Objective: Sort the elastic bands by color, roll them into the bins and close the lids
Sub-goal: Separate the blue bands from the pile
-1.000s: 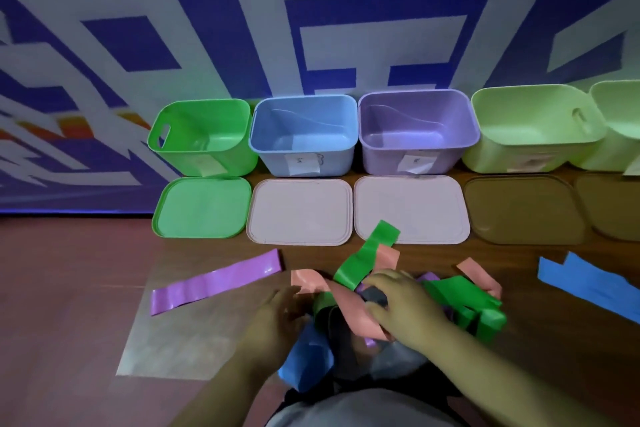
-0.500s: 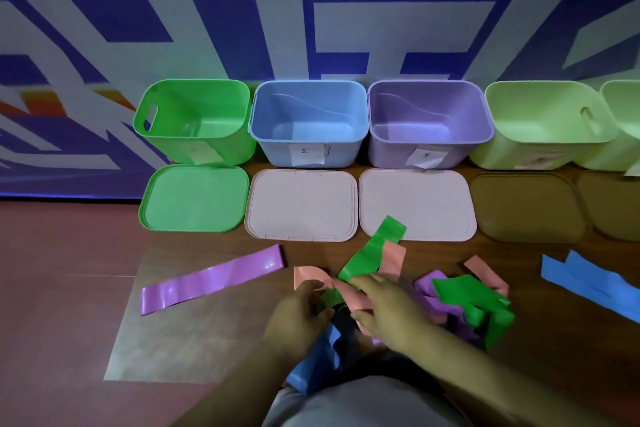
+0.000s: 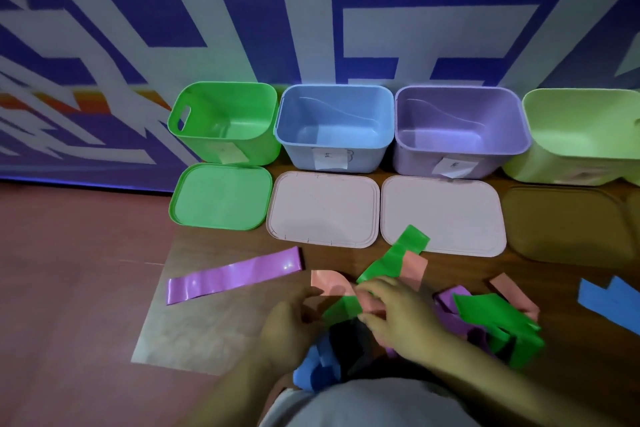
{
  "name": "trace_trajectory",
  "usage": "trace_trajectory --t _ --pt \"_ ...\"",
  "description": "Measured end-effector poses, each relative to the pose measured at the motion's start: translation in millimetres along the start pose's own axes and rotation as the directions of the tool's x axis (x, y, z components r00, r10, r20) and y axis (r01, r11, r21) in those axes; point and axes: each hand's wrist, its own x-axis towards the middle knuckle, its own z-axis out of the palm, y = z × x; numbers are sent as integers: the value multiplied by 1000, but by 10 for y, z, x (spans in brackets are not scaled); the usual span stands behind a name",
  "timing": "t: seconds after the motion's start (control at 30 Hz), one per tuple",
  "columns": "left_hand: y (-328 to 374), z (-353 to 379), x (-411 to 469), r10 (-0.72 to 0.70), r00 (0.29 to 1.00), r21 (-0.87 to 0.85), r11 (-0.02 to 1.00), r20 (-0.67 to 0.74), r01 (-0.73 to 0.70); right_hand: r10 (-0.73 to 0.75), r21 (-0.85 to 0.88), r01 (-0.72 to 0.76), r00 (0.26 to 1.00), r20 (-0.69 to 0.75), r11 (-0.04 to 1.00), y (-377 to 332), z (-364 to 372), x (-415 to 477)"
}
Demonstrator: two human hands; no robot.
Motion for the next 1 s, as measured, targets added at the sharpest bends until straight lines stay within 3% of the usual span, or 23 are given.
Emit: trace_trajectory --t 0.07,0.13,0.23,0.33,0.43,0.57,0.67,1.0 --pt "94 -73 -94 24 1000 -76 997 -7 -24 52 163 -58 998 38 985 -128 0 2" --pt "189 -140 -181 19 999 -199 980 -39 -27 100 307 -148 981 165 940 -270 9 24" --pt "350 -278 -270 0 998 -419 908 -65 -27 52 459 -212 941 335 863 -414 56 83" --pt "480 -434 -312 16 994 -534 842 -106 -71 -3 525 -201 932 362 827 -482 123 141" --pt "591 -568 -341 5 986 -644 757 -164 -111 -15 494 -161 942 334 855 -522 182 189" --pt "606 -736 -314 -67 979 -742 663 -191 -99 26 615 -148 979 202 774 -668 55 227" --pt "561 -806 -316 -68 982 -743 664 -174 -86 41 689 -147 985 168 710 -711 -126 198" --pt "642 -572 -381 77 995 -685 728 61 -15 106 729 -72 994 -1 681 -665 -537 28"
